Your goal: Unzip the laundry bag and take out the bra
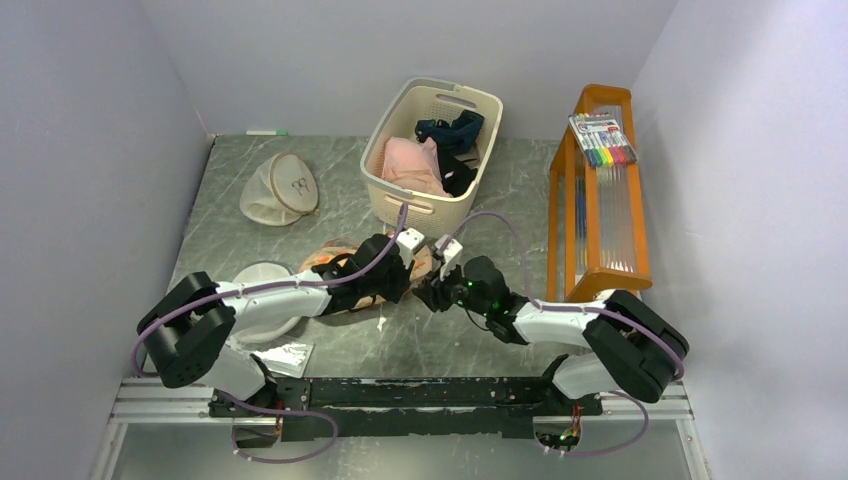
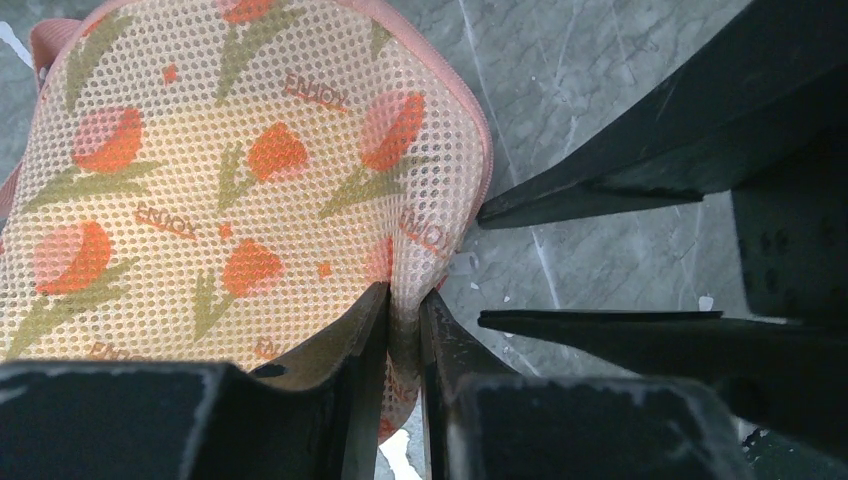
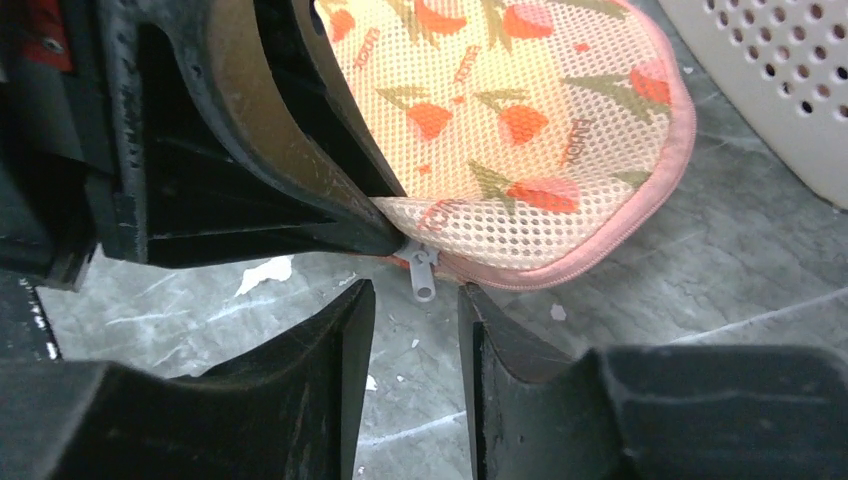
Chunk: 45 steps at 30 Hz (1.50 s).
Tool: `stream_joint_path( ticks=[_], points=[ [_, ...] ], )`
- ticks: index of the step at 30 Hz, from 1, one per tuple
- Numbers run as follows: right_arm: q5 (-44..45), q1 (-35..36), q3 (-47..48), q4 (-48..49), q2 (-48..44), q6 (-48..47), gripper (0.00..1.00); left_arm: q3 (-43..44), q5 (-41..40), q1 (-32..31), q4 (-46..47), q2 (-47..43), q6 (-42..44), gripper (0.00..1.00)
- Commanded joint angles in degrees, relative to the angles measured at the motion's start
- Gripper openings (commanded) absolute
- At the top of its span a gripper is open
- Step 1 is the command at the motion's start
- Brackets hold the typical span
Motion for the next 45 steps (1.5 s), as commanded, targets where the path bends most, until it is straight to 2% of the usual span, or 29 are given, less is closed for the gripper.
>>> stream_joint_path(
  ticks=[1,12,25,36,39,40,41,45],
  points=[
    [11.4,4.1,3.0,-4.3,1.7,-3.4,0.35,0.7,2.9,0.3,1.3,0.2,-1.3,0.27],
    [20.1,8.8,4.8,-5.5,3.4,-3.2,0.31,-0.2,5.4,0.4,2.0,-0.4,-1.8,0.27],
    [25.6,9.0,3.5,-4.8,1.5,-0.7,0.00,-1.9,6.1,0.4,2.2,-1.6,-2.0,0.27],
    [29.8,7.3,2.5,-6.0,0.1,1.2,0.00,-2.5,6.0,0.4,0.8,-2.9,-0.3,0.25],
    [28.9,6.8,2.1,-6.2,-0.4,1.1,0.00,-2.6,5.5,0.4,0.4,-2.6,-0.2,0.20],
    [28.4,6.8,1.9,-6.1,-0.5,1.0,0.00,-2.6,5.2,0.4,0.3,-2.6,-0.2,0.11],
    [27.4,6.8,1.8,-5.9,-0.6,0.7,0.00,-2.5,5.1,0.3,0.1,-2.5,-0.3,0.07],
    [26.8,6.8,1.5,-7.2,-0.5,1.3,0.00,-2.5,3.1,0.4,-0.4,-3.5,-0.4,0.07]
  ],
)
